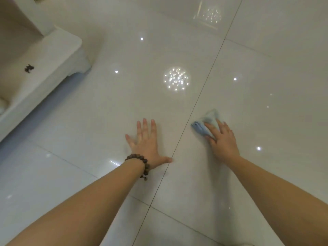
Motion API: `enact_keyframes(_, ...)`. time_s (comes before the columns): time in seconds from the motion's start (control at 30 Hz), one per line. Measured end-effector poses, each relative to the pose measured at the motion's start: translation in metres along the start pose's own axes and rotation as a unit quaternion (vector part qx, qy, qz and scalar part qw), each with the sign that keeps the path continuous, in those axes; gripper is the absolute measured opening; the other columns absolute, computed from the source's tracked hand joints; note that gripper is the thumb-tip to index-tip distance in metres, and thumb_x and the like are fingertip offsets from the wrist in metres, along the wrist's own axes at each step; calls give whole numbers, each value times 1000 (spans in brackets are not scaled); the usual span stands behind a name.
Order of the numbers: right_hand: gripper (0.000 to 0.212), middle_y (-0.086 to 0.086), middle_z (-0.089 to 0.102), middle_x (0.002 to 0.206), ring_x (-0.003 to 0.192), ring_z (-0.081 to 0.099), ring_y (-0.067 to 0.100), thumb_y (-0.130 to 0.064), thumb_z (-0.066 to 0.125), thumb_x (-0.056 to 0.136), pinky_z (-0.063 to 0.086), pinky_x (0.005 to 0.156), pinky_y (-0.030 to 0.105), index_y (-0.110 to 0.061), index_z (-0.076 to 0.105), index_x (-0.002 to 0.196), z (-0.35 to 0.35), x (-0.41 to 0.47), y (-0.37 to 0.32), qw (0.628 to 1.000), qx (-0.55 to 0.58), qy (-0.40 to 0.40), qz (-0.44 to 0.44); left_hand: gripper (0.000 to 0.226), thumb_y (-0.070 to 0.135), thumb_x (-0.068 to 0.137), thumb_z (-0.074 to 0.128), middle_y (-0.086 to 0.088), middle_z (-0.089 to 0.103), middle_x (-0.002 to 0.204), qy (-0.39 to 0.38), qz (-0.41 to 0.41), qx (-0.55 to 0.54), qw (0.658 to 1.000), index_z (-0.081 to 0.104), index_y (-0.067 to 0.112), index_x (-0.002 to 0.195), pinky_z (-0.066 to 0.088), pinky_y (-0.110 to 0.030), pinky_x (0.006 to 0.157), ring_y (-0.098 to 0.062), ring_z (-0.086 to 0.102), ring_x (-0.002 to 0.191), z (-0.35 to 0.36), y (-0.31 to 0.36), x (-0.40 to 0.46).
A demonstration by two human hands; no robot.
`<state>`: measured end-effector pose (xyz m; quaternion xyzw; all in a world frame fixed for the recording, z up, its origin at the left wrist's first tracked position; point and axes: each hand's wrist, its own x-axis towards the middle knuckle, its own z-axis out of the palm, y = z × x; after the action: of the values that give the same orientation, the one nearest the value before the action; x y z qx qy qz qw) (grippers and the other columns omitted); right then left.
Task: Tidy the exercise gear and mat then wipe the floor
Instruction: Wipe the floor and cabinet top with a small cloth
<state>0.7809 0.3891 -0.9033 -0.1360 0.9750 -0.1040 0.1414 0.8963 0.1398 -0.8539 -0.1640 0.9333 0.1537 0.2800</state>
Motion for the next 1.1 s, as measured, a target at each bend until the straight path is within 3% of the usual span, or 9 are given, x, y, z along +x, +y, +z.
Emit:
enact_keyframes(0.3,55,6,8,159,143,14,36,-26,38,98,17,115,50,-32,19,149,-14,8,-30,917,57,77,387,159,86,43,67,-14,-57,134,-101,9,71,992,-51,21,128,-13,-76,99,-38,-49,125,30,-42,-13)
enact_keyframes(0.43,52,-1,5,160,146,2,30,-36,35,99,4,117,49,-41,19,148,35,5,-173,1000,12,19,21,159,84,43,68,-12,-58,134,-101,-1,69,992,-50,22,128,-15,-75,99,-37,-50,124,32,-43,-9)
enact_keyframes(0.53,49,-2,12,160,147,5,24,-38,36,99,4,118,43,-41,24,147,37,-3,-168,975,-9,-48,-216,156,86,45,66,-13,-56,135,-116,-3,75,990,-51,22,125,-13,-75,100,-37,-49,126,31,-42,-10)
enact_keyframes(0.63,53,11,31,153,136,32,34,-33,41,93,25,110,39,-30,35,145,19,13,-71,997,-8,69,-29,160,86,43,67,-13,-59,131,-118,1,70,990,-52,22,127,-12,-76,100,-38,-50,125,31,-43,-9)
enact_keyframes(0.7,54,14,26,154,138,28,36,-31,40,95,25,111,43,-26,31,148,3,9,-24,967,50,126,215,160,86,42,67,-14,-59,132,-119,1,68,991,-52,22,127,-13,-76,99,-38,-50,124,30,-43,-9)
enact_keyframes(0.77,56,11,15,158,143,15,35,-25,40,97,17,115,47,-29,22,150,11,-8,-50,952,25,105,285,160,86,43,68,-14,-59,131,-123,-1,64,990,-52,21,127,-13,-75,98,-39,-50,124,29,-43,-10)
enact_keyframes(0.9,53,9,38,150,137,32,38,-26,42,87,23,111,53,-33,43,140,57,-58,-127,982,-48,33,-177,159,86,44,66,-14,-60,130,-118,2,64,991,-50,20,130,-13,-75,98,-39,-49,124,29,-42,-10)
enact_keyframes(0.97,54,12,46,143,129,44,40,-29,39,83,34,105,53,-29,49,137,46,-42,-92,958,-113,34,-262,159,86,44,67,-14,-59,130,-118,4,64,991,-49,20,131,-14,-75,98,-39,-50,124,29,-42,-10)
enact_keyframes(1.1,56,18,31,151,137,28,42,-30,33,87,23,113,49,-22,43,142,10,-10,-57,987,33,92,130,160,85,44,68,-14,-59,131,-121,4,63,991,-51,21,129,-17,-75,96,-38,-51,123,30,-43,-9)
